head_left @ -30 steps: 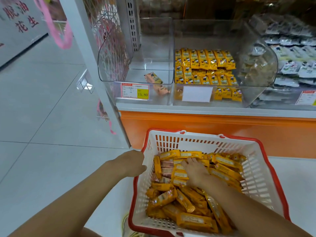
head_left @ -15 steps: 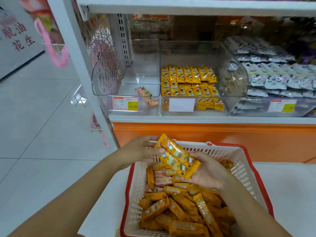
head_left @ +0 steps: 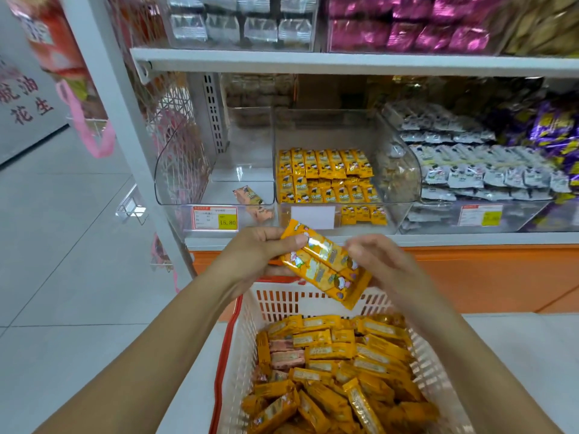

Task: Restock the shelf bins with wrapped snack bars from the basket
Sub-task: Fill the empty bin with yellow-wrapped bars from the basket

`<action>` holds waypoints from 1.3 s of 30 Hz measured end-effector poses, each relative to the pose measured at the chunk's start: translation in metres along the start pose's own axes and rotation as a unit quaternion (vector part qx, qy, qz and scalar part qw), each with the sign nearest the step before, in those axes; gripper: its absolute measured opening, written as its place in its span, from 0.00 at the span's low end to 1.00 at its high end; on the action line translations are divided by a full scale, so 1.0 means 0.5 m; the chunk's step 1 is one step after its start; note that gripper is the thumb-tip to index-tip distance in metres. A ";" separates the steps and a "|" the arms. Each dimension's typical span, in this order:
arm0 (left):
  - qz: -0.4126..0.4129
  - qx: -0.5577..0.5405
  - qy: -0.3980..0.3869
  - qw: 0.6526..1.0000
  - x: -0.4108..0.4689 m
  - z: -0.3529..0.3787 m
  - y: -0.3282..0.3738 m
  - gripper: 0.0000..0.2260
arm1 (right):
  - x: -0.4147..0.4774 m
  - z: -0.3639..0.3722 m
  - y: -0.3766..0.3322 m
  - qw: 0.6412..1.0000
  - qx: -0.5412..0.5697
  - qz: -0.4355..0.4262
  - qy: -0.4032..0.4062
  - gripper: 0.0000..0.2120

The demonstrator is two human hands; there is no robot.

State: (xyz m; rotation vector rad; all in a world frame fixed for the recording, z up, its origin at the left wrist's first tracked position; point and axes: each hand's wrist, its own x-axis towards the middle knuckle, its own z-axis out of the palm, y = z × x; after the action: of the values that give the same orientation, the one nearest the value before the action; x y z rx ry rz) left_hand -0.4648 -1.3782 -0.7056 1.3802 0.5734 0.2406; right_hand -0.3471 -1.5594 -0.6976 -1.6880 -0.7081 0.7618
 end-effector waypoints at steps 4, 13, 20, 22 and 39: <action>0.043 -0.018 0.042 0.998 0.013 0.012 0.028 0.13 | -0.001 -0.005 -0.088 0.911 -0.375 -0.170 -0.014 0.40; 0.152 0.007 0.159 0.976 0.041 0.024 0.076 0.24 | 0.081 -0.005 -0.166 0.809 -0.553 -0.197 0.015 0.38; 0.149 0.298 0.251 0.909 0.087 0.006 0.050 0.19 | 0.283 -0.055 -0.187 0.864 -0.502 0.030 0.035 0.40; 0.168 0.347 0.239 0.891 0.093 0.007 0.041 0.12 | 0.328 -0.049 -0.170 0.861 -0.501 0.074 0.043 0.42; 0.172 0.330 0.224 0.901 0.105 -0.008 0.035 0.10 | 0.396 0.042 -0.119 0.886 -0.451 0.101 -0.025 0.32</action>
State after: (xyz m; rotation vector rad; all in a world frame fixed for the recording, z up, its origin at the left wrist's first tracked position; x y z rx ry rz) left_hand -0.4196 -1.3461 -0.7016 2.1143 0.8338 0.7125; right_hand -0.2462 -1.3799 -0.6696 -2.6256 -1.0255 0.6496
